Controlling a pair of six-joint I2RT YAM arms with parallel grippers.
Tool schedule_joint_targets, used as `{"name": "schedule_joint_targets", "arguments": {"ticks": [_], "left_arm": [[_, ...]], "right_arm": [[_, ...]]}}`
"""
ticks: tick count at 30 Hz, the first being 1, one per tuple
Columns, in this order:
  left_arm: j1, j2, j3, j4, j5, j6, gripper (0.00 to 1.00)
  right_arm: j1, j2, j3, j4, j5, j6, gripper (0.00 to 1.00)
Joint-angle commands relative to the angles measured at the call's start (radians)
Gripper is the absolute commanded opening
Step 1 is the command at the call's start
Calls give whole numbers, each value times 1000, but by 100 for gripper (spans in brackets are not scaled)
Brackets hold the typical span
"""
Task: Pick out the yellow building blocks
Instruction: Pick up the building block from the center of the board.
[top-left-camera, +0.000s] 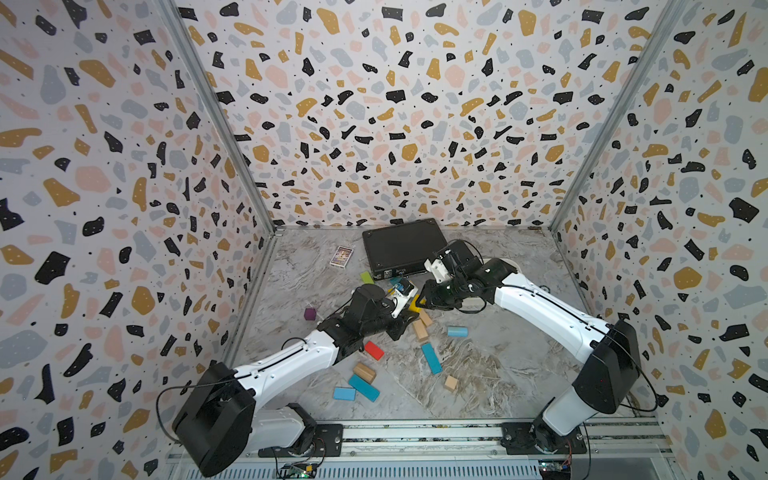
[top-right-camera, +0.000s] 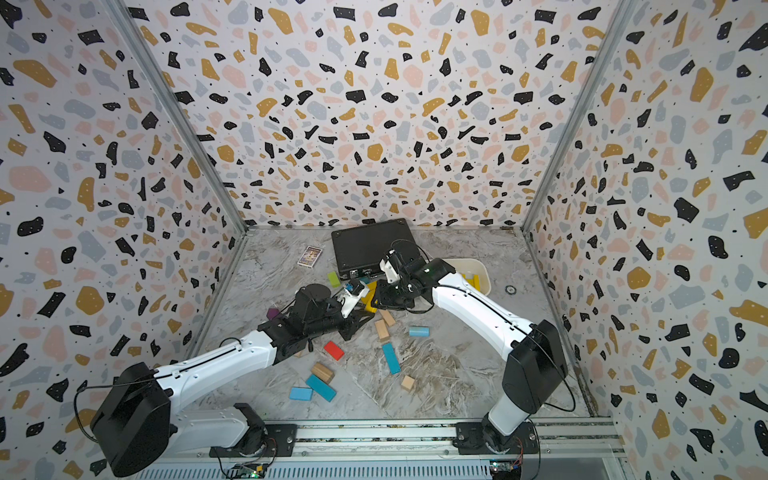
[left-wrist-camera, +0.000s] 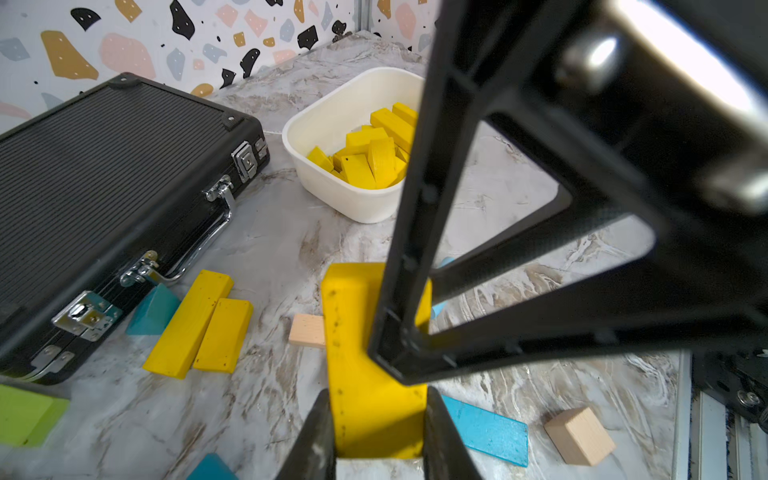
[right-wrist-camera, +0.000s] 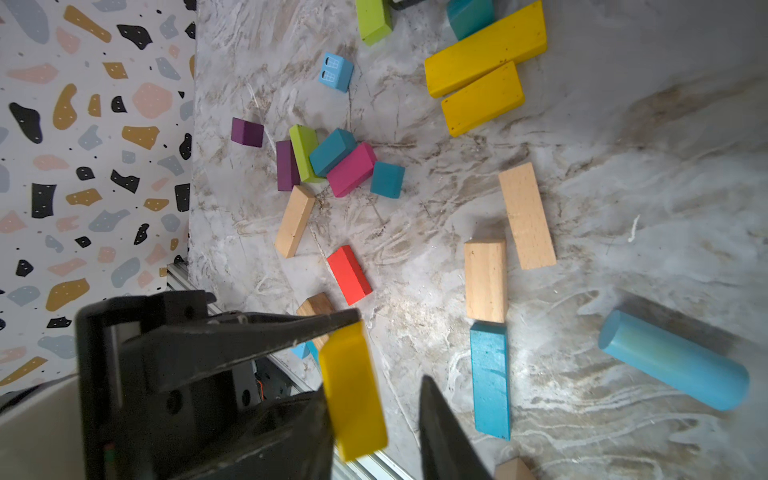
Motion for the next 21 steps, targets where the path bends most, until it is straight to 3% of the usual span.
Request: {"name": "schedule_joint_targets", "arguments": {"ticks": [1, 5, 6, 8, 10, 13, 21], "left_arm": [[-3, 6, 52, -9, 0, 26, 0], [-3, 14, 46, -1, 0, 36, 0], [-3, 15, 44, 3, -2, 36, 2], [-3, 11, 41, 7, -13, 30, 30], [-3, -3, 37, 17, -22, 29, 51], [-3, -32, 19, 55, -55, 38, 72], [1, -169, -31, 224, -161, -48, 89]], "right_arm": [[-2, 17, 42, 8, -7, 3, 19], [-3, 24, 33, 35, -11, 9, 0], [-4, 23, 28, 41, -10, 12, 0], [-7, 14, 18, 51, -7, 20, 0], [-19, 3, 10, 61, -4, 26, 0], [-61, -9, 4, 62, 6, 18, 0], [-361, -7, -26, 1, 107, -42, 0]]}}
